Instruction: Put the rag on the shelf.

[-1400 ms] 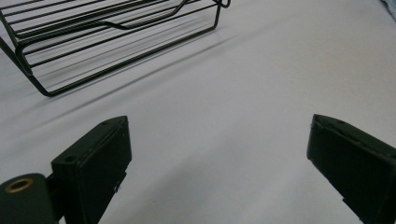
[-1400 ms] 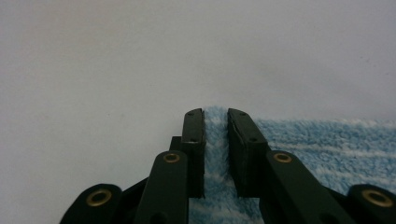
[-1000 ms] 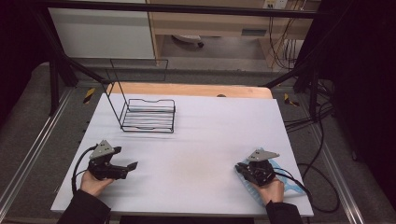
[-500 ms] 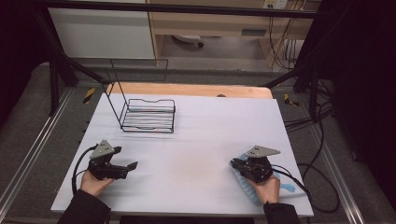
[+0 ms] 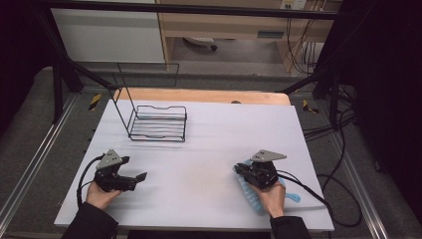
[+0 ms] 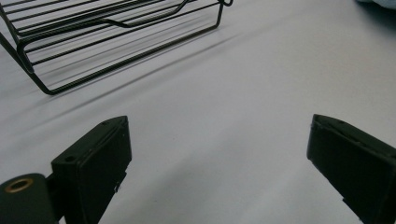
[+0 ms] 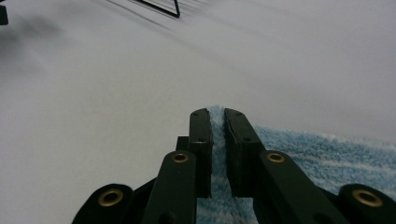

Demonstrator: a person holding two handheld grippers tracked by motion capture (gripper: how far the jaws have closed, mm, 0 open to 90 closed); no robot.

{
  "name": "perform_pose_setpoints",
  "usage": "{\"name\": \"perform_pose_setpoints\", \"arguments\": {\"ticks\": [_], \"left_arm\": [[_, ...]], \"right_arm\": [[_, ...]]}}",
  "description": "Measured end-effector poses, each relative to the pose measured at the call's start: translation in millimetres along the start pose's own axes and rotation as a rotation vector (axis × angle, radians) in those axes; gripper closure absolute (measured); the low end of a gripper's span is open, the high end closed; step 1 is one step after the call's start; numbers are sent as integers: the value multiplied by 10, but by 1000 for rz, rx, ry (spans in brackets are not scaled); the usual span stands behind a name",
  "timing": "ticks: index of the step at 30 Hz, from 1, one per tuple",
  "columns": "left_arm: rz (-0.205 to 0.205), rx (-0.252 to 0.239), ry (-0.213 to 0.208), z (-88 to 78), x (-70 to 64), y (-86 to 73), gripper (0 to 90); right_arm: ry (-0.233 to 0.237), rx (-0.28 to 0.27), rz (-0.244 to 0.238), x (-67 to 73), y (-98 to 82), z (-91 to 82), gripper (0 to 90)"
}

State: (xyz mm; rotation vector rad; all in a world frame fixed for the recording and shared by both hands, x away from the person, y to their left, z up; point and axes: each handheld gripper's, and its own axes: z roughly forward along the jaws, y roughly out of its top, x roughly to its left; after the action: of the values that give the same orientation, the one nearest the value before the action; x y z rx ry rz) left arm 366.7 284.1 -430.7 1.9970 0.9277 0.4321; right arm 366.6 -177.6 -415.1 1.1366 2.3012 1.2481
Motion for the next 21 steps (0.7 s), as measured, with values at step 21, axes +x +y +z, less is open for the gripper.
{"name": "perform_pose_setpoints", "arguments": {"ticks": [21], "left_arm": [[-4, -4, 0, -5, 3, -1, 63]], "right_arm": [[-24, 5, 42, 253, 375, 638, 825]]}}
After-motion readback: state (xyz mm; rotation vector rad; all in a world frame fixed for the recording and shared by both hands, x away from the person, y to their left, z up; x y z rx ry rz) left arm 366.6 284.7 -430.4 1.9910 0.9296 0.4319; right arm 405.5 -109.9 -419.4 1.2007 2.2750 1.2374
